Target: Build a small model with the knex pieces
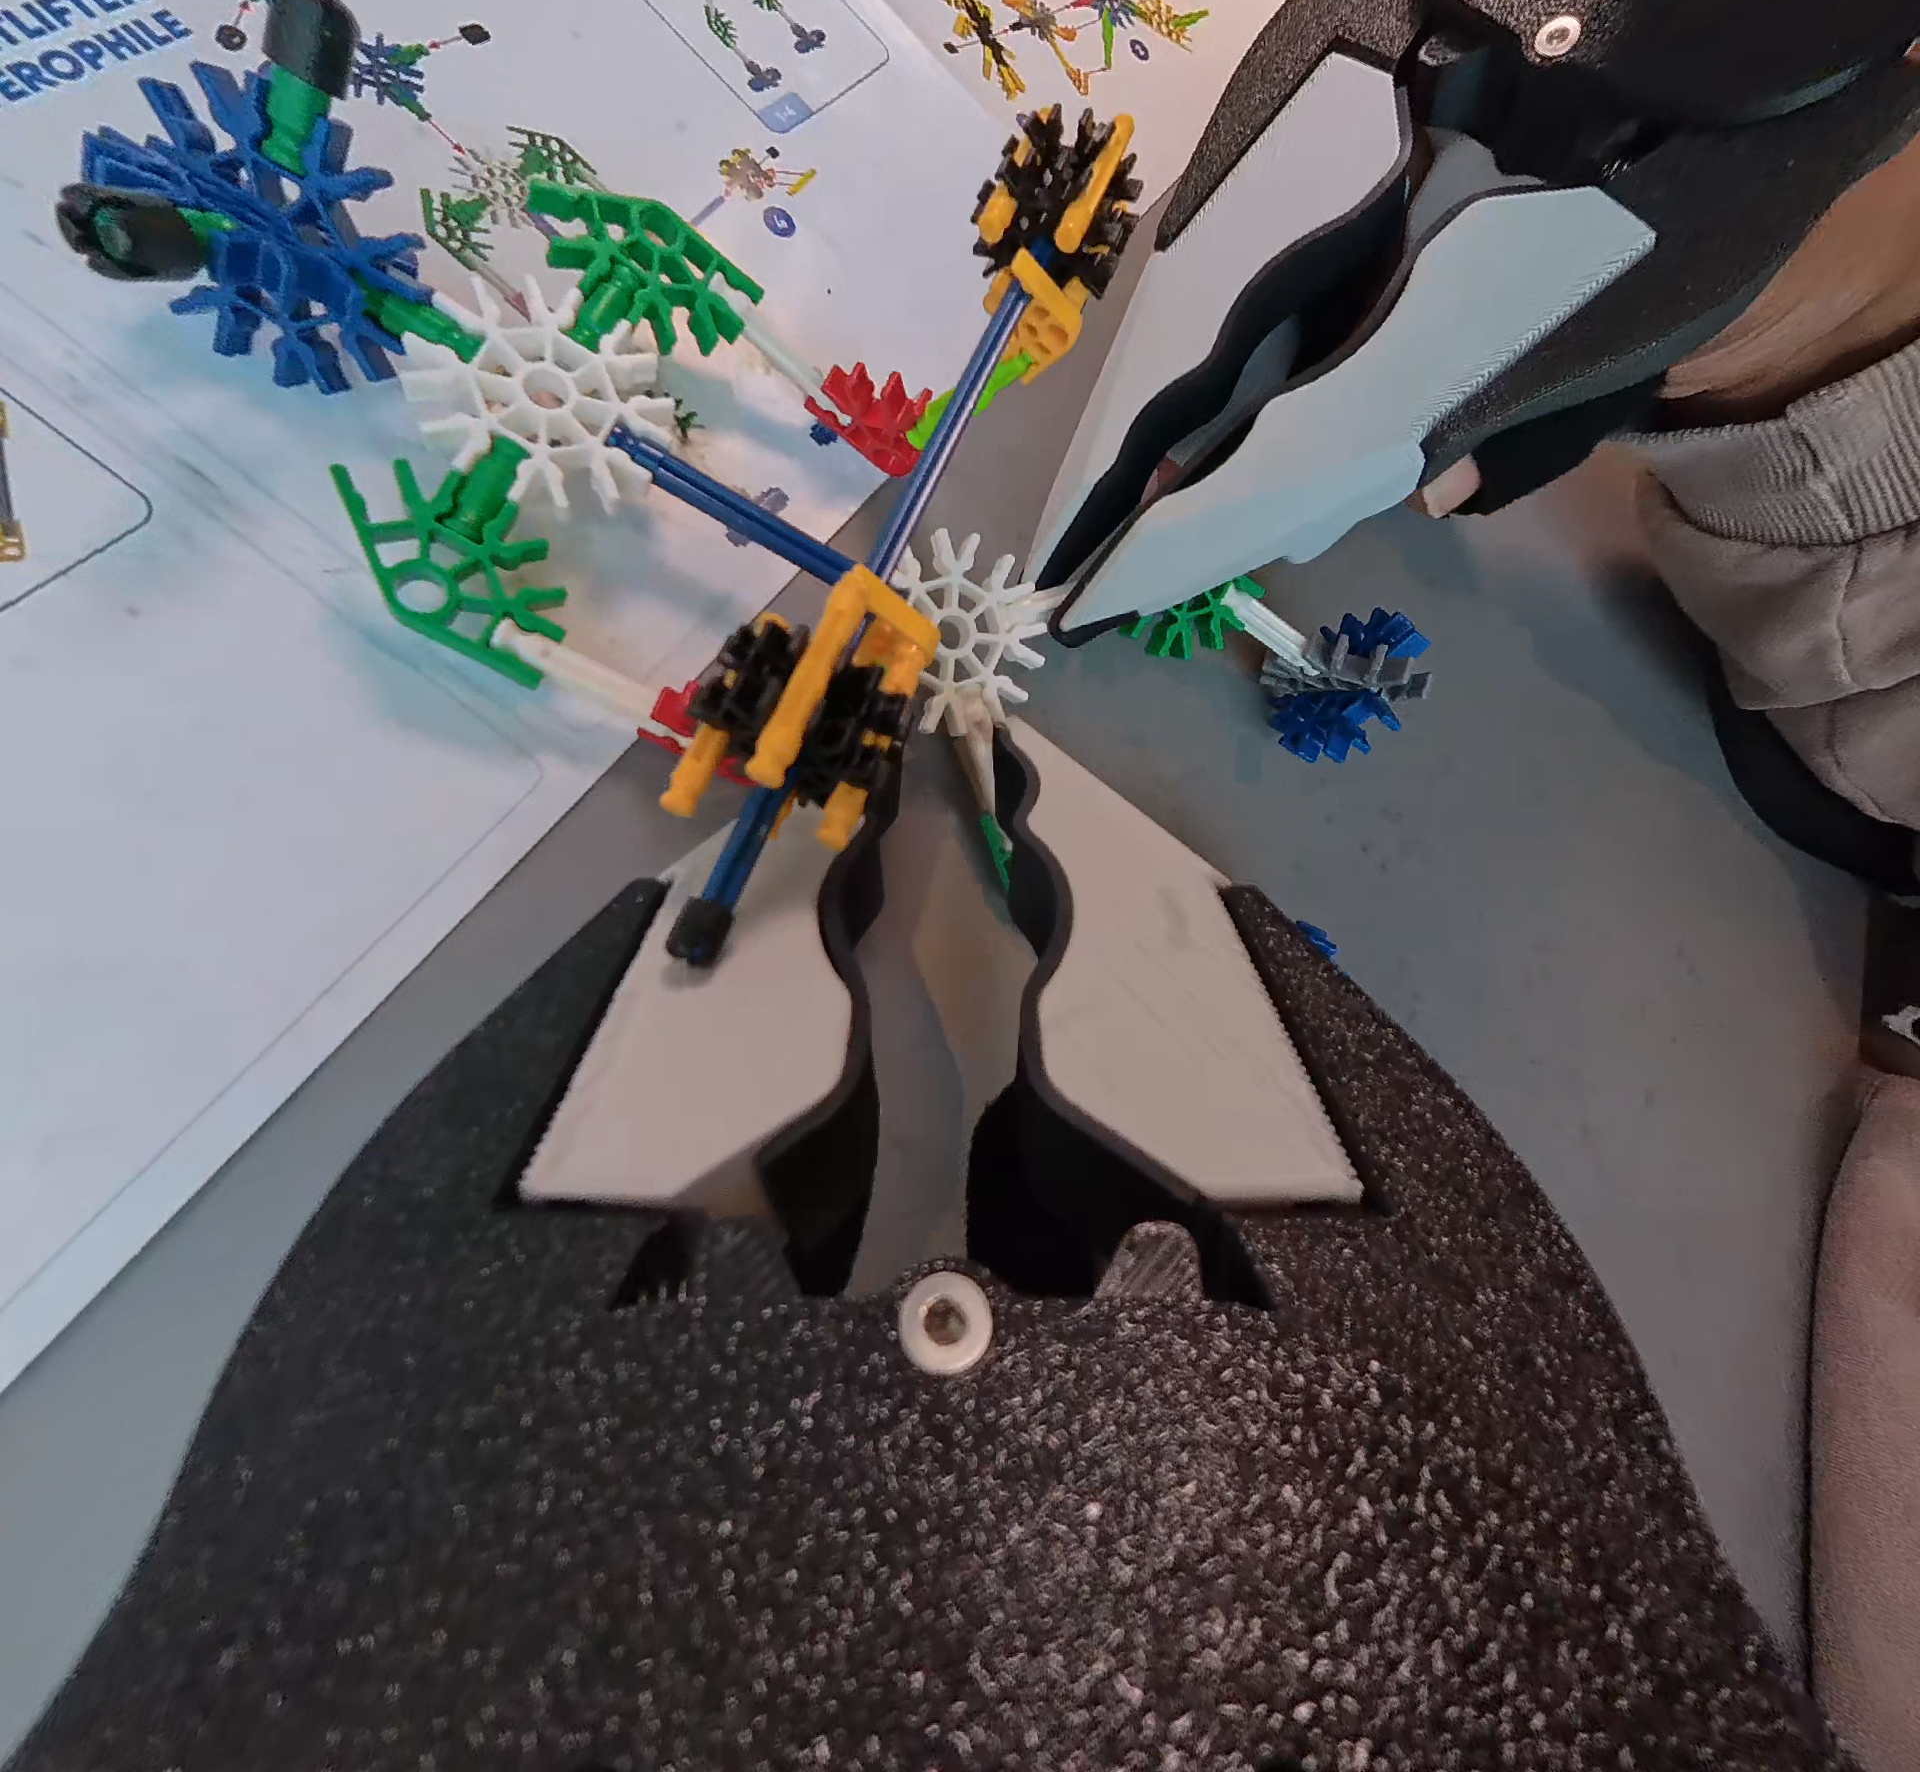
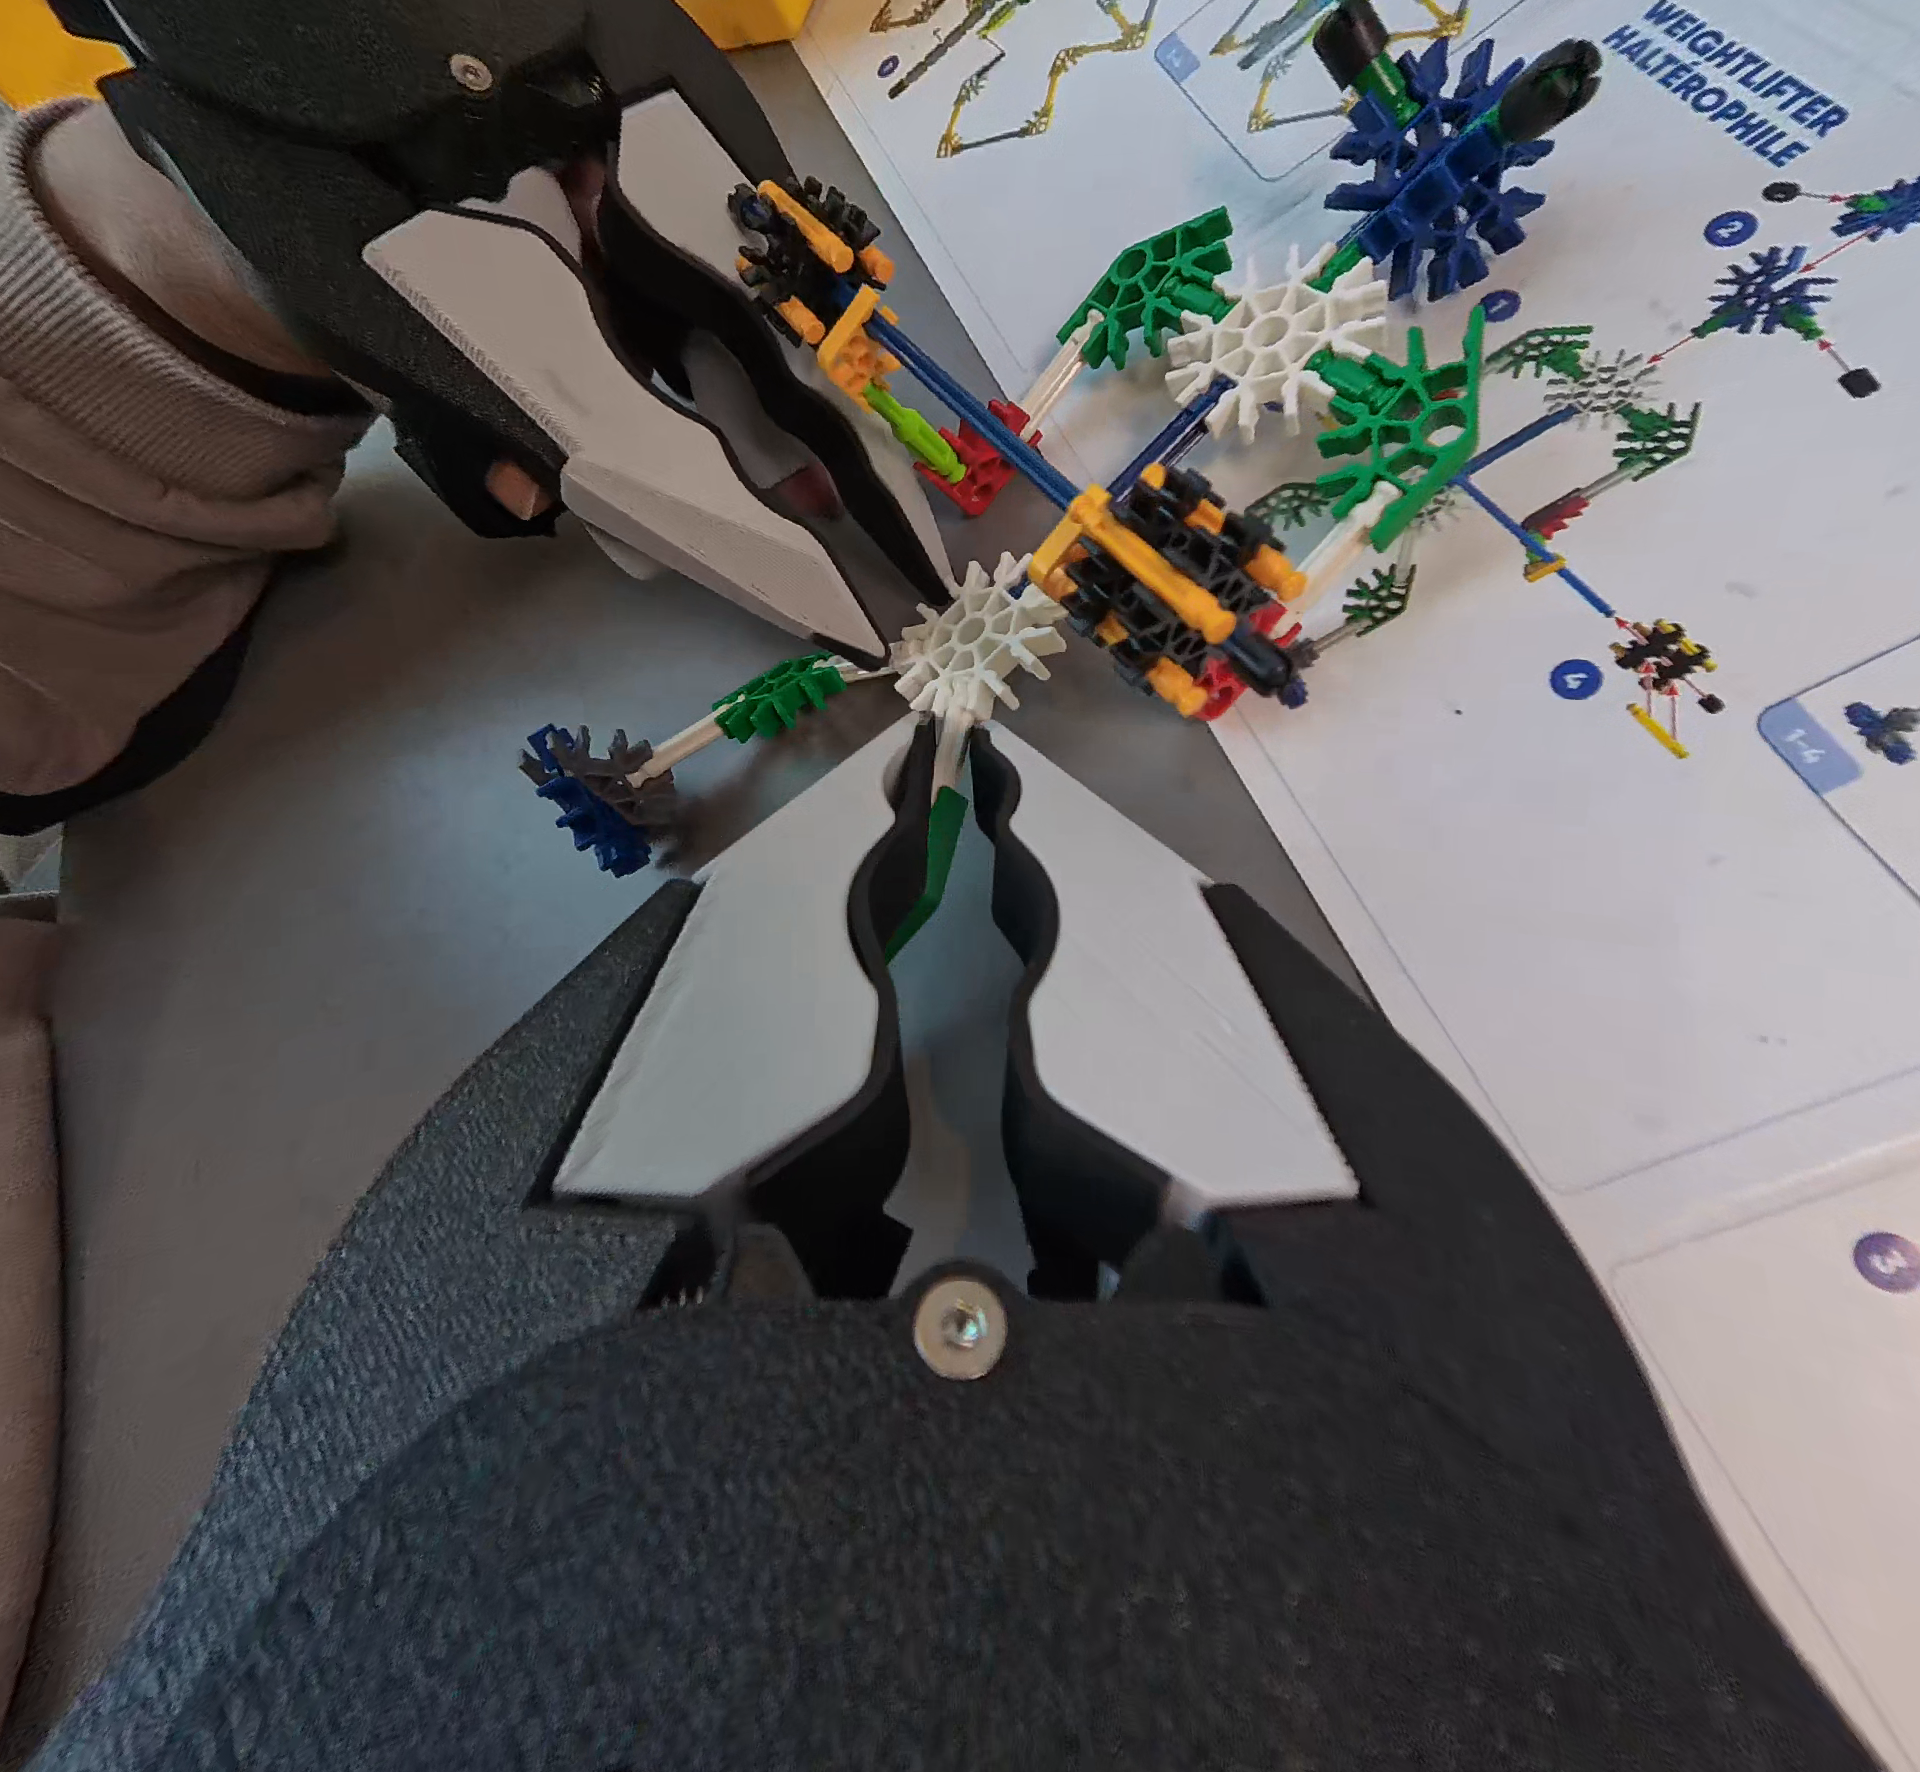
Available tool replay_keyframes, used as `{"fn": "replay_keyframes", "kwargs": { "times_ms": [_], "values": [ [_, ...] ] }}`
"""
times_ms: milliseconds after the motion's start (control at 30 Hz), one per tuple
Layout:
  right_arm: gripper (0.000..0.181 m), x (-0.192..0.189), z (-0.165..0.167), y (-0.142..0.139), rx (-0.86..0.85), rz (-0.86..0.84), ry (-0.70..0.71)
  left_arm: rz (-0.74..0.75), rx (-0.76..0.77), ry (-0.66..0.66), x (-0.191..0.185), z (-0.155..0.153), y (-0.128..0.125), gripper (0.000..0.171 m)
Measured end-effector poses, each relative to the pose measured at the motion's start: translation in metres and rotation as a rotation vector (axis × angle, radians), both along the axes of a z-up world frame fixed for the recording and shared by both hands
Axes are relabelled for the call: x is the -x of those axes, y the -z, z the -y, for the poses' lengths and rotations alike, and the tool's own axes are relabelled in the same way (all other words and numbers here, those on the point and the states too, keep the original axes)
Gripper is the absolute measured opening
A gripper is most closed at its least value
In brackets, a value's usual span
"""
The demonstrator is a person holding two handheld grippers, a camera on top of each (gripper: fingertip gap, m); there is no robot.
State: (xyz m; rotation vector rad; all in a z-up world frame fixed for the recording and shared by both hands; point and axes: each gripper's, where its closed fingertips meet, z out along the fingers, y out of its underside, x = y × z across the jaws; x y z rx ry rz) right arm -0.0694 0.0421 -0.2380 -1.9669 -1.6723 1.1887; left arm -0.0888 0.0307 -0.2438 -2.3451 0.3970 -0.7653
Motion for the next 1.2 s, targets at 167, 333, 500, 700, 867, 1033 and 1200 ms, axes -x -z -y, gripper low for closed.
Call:
{"fn": "replay_keyframes", "kwargs": {
  "times_ms": [167,333,500,700,867,1033,1200],
  "values": [
    [0.005,0.006,-0.006,-0.026,-0.003,-0.159,0.013,0.184,0.024,-0.011,-0.003,0.0,-0.012,0.023],
    [0.004,0.008,-0.011,-0.07,-0.043,-0.395,0.019,0.508,0.007,-0.037,-0.003,-0.005,-0.047,0.035],
    [0.004,0.005,-0.009,-0.113,-0.231,-0.603,0.007,0.629,-0.226,-0.001,-0.006,-0.006,-0.104,0.016],
    [0.007,-0.002,0.006,-0.129,-0.348,-0.709,-0.084,0.183,-0.543,0.102,-0.011,0.003,-0.116,0.005],
    [0.018,-0.008,0.019,-0.106,-0.271,-0.6,-0.202,-0.104,-0.671,0.184,-0.008,0.005,-0.095,0.005],
    [0.022,-0.006,0.017,-0.085,-0.248,-0.539,-0.208,-0.243,-0.716,0.256,-0.008,0.008,-0.077,0.005],
    [0.037,-0.004,0.009,-0.075,-0.226,-0.53,-0.169,-0.285,-0.724,0.285,-0.011,0.008,-0.068,0.005]
  ]
}}
